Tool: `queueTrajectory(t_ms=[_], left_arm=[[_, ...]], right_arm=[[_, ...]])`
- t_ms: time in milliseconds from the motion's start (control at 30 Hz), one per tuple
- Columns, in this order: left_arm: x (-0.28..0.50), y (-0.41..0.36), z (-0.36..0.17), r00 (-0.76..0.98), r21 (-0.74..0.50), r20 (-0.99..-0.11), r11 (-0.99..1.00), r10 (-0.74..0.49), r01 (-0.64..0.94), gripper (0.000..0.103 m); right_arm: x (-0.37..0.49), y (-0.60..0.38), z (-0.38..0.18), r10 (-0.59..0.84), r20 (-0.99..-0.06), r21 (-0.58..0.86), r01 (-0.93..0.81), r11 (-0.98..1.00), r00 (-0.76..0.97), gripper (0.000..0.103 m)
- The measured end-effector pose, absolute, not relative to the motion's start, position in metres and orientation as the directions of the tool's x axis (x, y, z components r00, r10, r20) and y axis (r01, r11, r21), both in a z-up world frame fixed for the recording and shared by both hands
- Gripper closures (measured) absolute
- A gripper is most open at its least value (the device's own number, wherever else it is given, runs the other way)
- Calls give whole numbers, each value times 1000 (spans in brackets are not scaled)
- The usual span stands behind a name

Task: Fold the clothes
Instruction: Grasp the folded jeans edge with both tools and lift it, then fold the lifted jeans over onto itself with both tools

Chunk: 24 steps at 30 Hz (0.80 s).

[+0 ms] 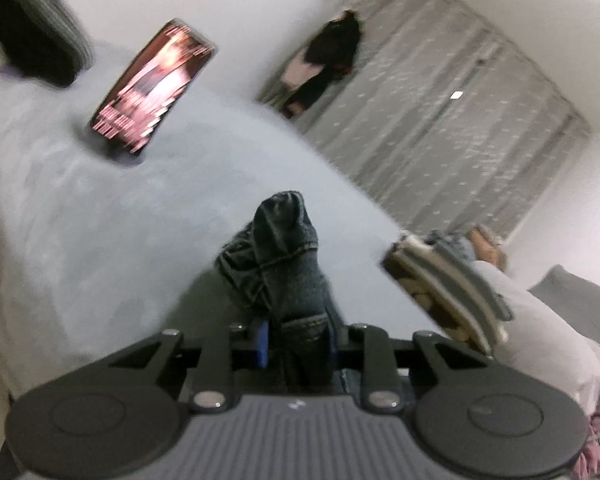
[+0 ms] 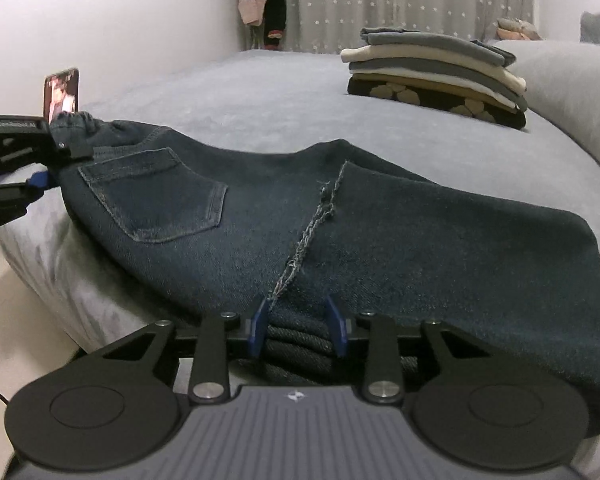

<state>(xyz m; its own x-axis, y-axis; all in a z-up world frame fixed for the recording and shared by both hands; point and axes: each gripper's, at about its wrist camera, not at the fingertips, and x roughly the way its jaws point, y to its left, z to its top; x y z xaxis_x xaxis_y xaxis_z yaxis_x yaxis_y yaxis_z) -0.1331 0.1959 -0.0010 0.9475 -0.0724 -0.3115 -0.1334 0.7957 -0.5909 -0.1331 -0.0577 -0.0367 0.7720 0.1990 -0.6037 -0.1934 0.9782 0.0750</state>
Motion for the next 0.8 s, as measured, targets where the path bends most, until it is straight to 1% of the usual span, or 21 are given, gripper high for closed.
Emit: queueTrajectory(t_ms=[200, 267, 333, 567, 800], left_arm=[[-145, 164, 32, 965, -535, -222, 845, -140, 0, 77], [-149, 148, 42, 966, -487, -199, 872, -166, 50, 77], [-152, 134, 49, 965, -448, -183, 889, -190, 91, 77], [-158, 97, 64, 943, -373, -158, 902, -291, 216, 76], [-166, 55, 64, 902, -296, -174, 895, -394, 334, 76]], right_arm=[[-134, -82, -24, 271, -570, 240, -159, 958, 776, 66], [-135, -89, -18, 276, -553, 280, -137, 950, 786, 63], [-138, -97, -12, 268, -529, 305, -115, 946, 805, 55], [-150, -128, 2, 232, -474, 375, -43, 926, 849, 51], [-158, -152, 3, 185, -460, 409, 23, 912, 868, 50]])
